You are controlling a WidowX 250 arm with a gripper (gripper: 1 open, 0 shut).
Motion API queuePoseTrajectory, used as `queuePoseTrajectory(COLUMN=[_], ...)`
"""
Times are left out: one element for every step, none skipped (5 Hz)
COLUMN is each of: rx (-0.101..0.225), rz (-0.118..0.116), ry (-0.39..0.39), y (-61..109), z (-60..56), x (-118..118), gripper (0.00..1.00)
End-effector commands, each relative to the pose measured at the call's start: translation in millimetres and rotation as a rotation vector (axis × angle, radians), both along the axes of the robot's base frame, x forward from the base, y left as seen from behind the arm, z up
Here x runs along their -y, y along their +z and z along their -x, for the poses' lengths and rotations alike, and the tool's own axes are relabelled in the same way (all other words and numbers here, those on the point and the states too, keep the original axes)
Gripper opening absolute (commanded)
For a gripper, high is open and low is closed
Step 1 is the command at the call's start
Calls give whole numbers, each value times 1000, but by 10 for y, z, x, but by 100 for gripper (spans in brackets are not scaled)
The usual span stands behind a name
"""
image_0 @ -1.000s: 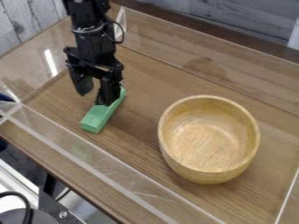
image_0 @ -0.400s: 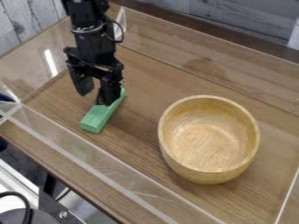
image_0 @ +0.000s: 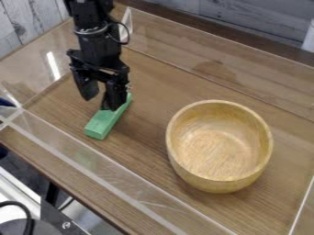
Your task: Put the green block in the brown bowl
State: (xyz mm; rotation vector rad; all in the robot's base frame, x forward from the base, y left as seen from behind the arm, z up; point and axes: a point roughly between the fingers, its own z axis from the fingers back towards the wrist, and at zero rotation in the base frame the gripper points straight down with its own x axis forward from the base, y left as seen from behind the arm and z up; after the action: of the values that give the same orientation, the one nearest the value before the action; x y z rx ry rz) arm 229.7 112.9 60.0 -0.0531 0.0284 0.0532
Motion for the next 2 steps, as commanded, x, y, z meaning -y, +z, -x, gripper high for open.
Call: queuePoseTrajectory(rx=[60, 47], rz=[-27, -29], ry=[10, 10], y=[155, 66], z=[-100, -91], x=[-75, -77], gripper=[100, 100])
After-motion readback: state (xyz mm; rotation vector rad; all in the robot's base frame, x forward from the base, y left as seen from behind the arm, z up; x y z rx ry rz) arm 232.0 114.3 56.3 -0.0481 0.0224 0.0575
